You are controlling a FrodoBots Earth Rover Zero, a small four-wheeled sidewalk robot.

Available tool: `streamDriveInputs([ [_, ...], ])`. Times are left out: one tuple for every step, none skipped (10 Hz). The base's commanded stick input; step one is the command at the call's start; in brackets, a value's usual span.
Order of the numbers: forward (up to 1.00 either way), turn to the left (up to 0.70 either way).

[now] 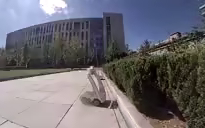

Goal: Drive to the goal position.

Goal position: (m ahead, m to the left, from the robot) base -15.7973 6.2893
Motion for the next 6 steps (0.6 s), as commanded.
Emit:
streamDriveInputs([
  [0.0,0.0],
  [0.0,0.0],
  [0.0,0.0],
  [0.03,0.0],
  [0.04,0.0],
  [0.04,0.0],
])
